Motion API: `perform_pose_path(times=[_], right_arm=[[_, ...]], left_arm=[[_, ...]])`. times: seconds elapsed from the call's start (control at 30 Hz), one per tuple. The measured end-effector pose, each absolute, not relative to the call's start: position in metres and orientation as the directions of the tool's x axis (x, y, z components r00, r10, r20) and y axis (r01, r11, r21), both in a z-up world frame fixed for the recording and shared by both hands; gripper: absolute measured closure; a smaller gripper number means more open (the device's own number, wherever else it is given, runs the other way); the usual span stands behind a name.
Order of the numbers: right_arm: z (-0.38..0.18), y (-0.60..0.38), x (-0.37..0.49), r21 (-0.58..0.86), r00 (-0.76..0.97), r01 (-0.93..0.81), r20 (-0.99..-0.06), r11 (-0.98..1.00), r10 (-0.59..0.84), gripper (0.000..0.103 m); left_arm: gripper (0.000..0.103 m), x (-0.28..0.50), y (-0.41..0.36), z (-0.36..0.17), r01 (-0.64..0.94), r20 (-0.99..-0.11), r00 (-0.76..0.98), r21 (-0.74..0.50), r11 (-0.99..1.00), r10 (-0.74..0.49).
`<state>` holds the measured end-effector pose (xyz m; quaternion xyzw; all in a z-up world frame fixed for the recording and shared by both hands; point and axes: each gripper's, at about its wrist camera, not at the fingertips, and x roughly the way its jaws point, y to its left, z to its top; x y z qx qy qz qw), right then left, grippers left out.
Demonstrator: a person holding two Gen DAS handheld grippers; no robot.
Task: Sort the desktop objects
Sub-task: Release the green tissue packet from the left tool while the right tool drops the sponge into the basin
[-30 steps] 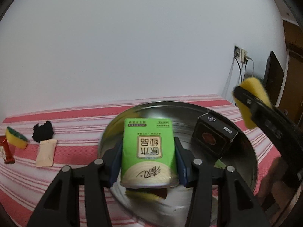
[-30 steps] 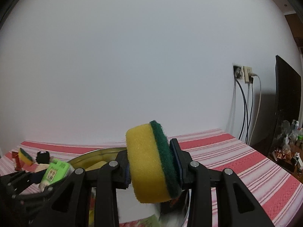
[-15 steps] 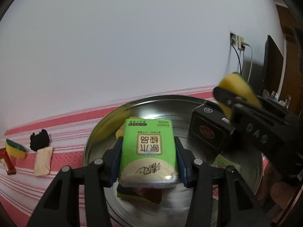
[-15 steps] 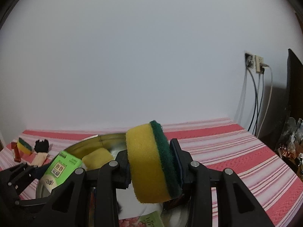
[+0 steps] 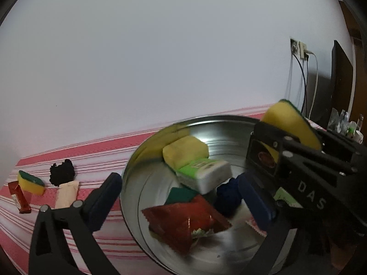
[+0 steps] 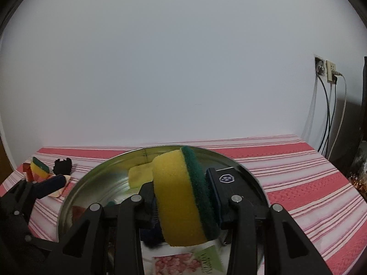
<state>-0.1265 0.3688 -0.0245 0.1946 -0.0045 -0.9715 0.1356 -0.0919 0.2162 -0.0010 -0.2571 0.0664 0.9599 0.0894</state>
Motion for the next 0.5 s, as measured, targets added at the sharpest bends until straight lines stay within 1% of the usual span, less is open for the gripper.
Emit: perform_pose_path(times=[0.07,0.13,0.2,0.23,0.27,0.33,0.5], right_arm=[[-0.024,0.368,-0.123,0.064,-0.893,0.262,-0.362,-0.963,-0.267,0.055],[-0.023,0.371,-0.118,0.075,-0.905,0.249,-0.336,-0.966,-0.260,0.028],[-0.018,0.375,-0.109,0.079,-0.934,0.207,-0.280,-0.975,-0.221,0.017],[-0.016,0.376,-0.105,0.074,-0.947,0.190,-0.251,-0.979,-0.203,0.014],[-0.015,0.377,-0.101,0.063,-0.956,0.176,-0.225,-0.982,-0.186,0.013],[-0.013,0.376,-0.101,0.045,-0.963,0.155,-0.215,-0.987,-0.161,0.013],[-0.018,0.377,-0.099,0.051,-0.963,0.131,-0.231,-0.990,-0.139,0.013]], left_arm=[[0.001,-0.091,0.217,-0.001,-0.210,-0.503,-0.853,0.080,-0.974,0.142],[0.001,-0.089,0.217,0.000,-0.205,-0.493,-0.858,0.081,-0.975,0.140],[0.001,-0.088,0.215,-0.001,-0.199,-0.491,-0.860,0.073,-0.977,0.138],[0.001,-0.088,0.215,-0.001,-0.195,-0.493,-0.859,0.068,-0.978,0.137],[0.001,-0.089,0.213,-0.002,-0.192,-0.498,-0.856,0.061,-0.980,0.137],[0.001,-0.089,0.211,-0.003,-0.187,-0.504,-0.852,0.046,-0.981,0.139],[0.001,-0.089,0.206,-0.003,-0.176,-0.500,-0.855,0.034,-0.984,0.136]])
